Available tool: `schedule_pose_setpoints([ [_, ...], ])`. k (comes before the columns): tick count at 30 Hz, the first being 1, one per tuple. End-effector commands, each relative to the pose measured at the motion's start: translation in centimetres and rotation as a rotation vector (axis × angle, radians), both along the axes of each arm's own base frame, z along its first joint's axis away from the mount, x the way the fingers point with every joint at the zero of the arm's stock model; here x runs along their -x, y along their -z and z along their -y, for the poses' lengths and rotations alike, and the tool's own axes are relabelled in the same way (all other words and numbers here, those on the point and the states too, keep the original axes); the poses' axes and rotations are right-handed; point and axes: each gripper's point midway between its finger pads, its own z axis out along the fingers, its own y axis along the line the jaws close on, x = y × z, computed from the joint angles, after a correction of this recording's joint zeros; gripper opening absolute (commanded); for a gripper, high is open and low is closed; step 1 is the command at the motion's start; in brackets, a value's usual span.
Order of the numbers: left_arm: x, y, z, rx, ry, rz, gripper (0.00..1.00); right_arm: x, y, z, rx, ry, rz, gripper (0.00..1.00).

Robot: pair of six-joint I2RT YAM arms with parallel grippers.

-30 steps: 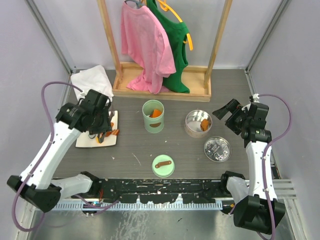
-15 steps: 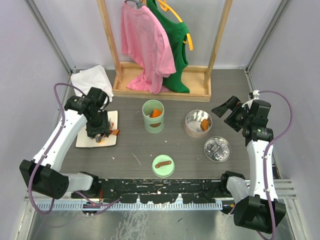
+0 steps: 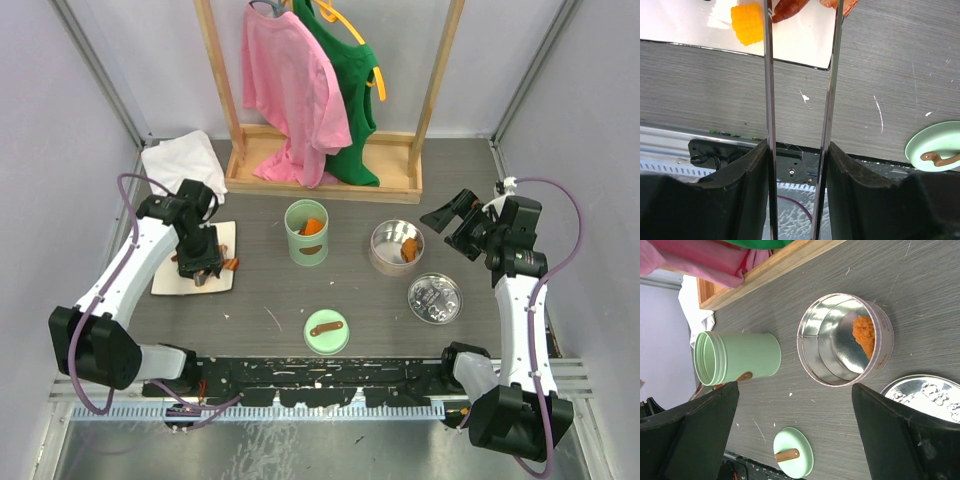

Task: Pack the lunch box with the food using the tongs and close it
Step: Pick up the fake food from the plate.

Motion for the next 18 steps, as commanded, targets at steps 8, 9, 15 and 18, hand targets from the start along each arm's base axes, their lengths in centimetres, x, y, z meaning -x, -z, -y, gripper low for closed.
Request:
schedule_pose_setpoints([
  [8,-1.6,0.2,-1.0,0.004,-0.025,0.058,0.39,-0.6,-1.9,-0.3,-0.011,-0.027,0.061,1.00],
  [9,-1.6,0.3,-1.2,0.004,-0.030,0.056,0.38,-0.6,-1.9,-0.3,-0.011,-0.026,0.061,1.00],
  [15,-1.4,0.4,-1.4,-0.003,-0.030,0.044,0.38,-0.7,-1.8,-0.4,-0.013,-0.028,0.060,1.00],
  [18,-1.3,0.1,-1.3,0.007,-0.029,0.049,0.38,-0.7,-1.7,-0.3,-0.015,-0.026,0.056,1.00],
])
